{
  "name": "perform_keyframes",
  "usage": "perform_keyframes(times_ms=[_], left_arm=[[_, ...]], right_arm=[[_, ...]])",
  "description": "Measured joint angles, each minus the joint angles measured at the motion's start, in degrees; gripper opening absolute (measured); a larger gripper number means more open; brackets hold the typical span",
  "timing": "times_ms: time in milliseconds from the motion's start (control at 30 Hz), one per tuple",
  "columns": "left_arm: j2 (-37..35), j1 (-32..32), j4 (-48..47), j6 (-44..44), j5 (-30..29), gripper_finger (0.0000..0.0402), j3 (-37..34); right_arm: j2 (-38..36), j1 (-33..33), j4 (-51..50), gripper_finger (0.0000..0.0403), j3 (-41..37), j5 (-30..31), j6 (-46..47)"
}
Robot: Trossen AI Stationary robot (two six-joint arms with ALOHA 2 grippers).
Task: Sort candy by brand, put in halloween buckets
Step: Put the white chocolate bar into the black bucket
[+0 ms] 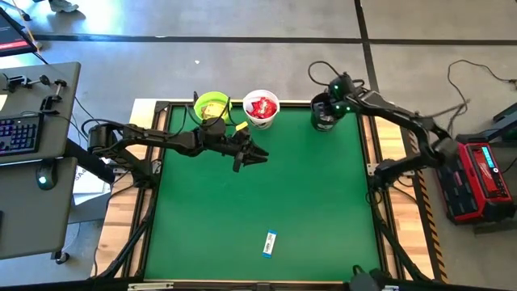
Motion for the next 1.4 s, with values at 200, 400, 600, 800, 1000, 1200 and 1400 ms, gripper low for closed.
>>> perform_keyframes(times_ms=[200, 400, 600, 800, 1000, 1200, 1400], left_arm=[[0.00, 0.00, -0.02, 0.07, -0.03, 0.0158, 0.00], [0.00, 0.00, -1.42, 1.47, -0.01, 0.0158, 0.02], [0.00, -1.26, -7.55, 5.81, -0.01, 0.0158, 0.04], [0.00, -4.32, -11.08, 9.37, -0.21, 0.0158, 0.07], [0.00, -8.24, -13.36, 11.13, -2.42, 0.0158, 0.09], [0.00, -12.10, -15.61, 13.65, -4.77, 0.0158, 0.09], [0.00, -15.22, -18.78, 14.18, -6.94, 0.0158, 1.34]], right_arm=[[4.23, -2.20, 1.51, 0.0030, 0.00, -1.10, 2.36], [5.02, -3.84, 1.55, 0.0098, 0.00, -0.72, 2.33], [4.97, -4.42, -4.23, 0.0156, 4.87, -0.91, -1.64], [4.19, -2.37, -11.10, 0.0167, 10.47, 0.98, -4.30], [-2.24, 1.75, -12.77, 0.0089, 6.27, 1.80, -2.69], [-13.27, 10.65, -13.11, 0.0014, 0.13, 3.03, 4.92], [-23.04, 25.12, -13.48, 0.0002, -4.78, 9.50, 16.24]])
